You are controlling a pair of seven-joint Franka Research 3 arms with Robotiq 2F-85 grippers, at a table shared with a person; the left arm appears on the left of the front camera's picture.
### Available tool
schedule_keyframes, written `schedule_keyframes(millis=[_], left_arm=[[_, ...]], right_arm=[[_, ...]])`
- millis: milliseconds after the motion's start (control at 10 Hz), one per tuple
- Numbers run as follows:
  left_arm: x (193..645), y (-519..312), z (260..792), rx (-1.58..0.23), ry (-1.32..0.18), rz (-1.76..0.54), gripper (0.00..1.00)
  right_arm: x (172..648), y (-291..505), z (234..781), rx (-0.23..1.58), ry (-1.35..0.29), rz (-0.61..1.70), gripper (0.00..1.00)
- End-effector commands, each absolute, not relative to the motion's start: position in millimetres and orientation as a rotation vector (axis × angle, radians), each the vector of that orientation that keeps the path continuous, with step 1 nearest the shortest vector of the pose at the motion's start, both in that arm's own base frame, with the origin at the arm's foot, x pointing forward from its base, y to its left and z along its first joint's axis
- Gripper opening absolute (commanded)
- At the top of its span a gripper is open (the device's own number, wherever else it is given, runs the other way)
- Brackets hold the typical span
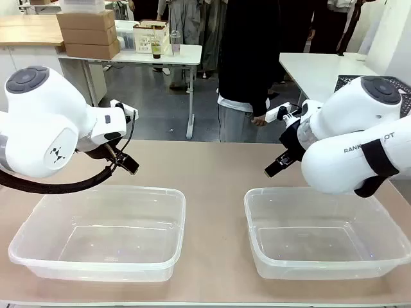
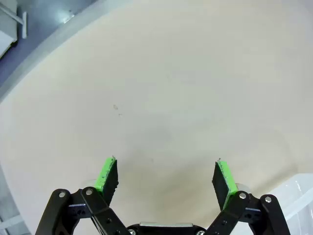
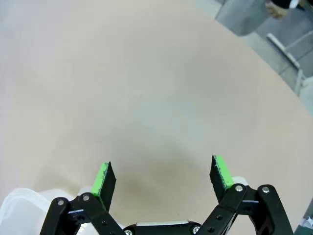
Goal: Sort the waste into each basket.
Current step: Pick up the Organizing box on the left side of the table and lift it.
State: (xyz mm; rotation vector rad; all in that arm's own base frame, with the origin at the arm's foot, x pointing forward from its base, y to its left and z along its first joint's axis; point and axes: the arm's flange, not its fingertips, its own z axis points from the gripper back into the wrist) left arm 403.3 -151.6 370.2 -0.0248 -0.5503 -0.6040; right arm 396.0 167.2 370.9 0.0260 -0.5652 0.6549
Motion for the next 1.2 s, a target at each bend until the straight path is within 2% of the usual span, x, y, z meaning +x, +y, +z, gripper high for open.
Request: schedule_keyframes(millis=[0,1100], left_arm=[[403.3,-151.6,370.2,-0.025,-0.55,-0.604,1.0],[403.3,-151.7,370.2,-0.025,-0.55,-0.604,1.0]], right_arm=[[396.0,167.2,370.9,0.026,-0.565,0.655,1.0],[396.0,167.2,370.8,0.026,-0.565,0.656,1.0]])
